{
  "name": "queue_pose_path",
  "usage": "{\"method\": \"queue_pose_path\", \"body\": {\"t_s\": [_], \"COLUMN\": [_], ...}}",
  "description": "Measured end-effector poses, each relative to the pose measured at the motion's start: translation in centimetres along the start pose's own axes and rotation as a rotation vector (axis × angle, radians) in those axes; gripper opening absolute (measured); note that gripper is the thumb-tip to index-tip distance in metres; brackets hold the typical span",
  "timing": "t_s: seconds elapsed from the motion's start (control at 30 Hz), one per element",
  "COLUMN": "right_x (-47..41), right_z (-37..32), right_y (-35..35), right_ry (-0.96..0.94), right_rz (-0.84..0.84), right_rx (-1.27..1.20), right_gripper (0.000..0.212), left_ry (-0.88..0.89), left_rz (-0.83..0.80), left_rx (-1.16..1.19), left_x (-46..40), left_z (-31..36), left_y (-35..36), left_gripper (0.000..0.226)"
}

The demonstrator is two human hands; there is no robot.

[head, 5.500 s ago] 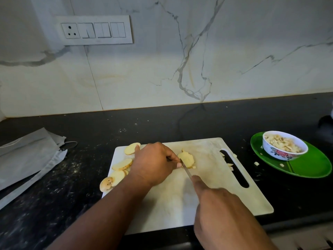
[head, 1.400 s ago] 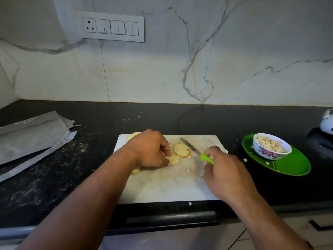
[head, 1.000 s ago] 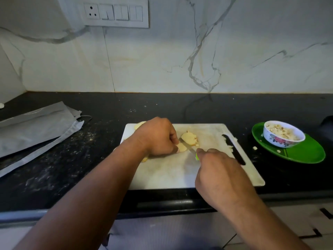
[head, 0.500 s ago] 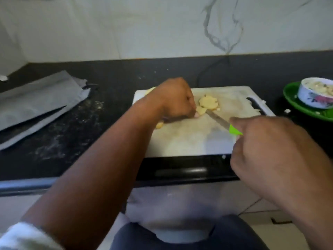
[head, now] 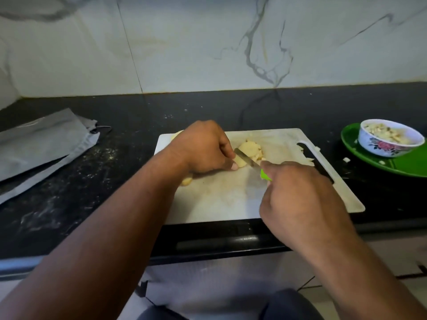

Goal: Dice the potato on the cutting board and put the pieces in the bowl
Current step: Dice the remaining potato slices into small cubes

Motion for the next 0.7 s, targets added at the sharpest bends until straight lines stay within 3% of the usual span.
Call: {"method": "queue_pose_path", "body": {"t_s": [0.17, 0.4, 0.5, 0.7], "right_x": [0.6, 3.6, 2.5, 0.8], "right_z": [-0.3, -0.7, -0.9, -1.3], "right_y": [0.1, -2.2, -3.5, -0.1], "right_ry": [-0.032, -0.069, -0.051, -0.020], "right_rz": [-0.029, -0.154, -0.086, -0.124], "right_rx": [-0.030, 0.130, 0.178, 0.072], "right_gripper": [0.053, 0.057, 0.051, 0.050], "left_ry": [-0.068, -0.103, -0.092, -0.109], "left_rz": [-0.027, -0.036, -0.019, -0.018], "left_rx": [0.029, 0.062, 0.036, 0.044], "left_x": [-0.4, -0.4, -0.3, -0.2], "left_z": [-0.1, -0.3, -0.3, -0.3], "left_y": [0.5, 0.4, 0.3, 0.4], "left_gripper": [0.015, 0.014, 0.015, 0.016]}}
Point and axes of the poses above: each hand's wrist, its own x-axis away from the middle knuckle, its own y-axis out of the palm, z = x × y, the point moved 6 cm from there along -x, towards the middle knuckle, and after that the axes turned 12 degrees about -y, right-handed, at the moved point
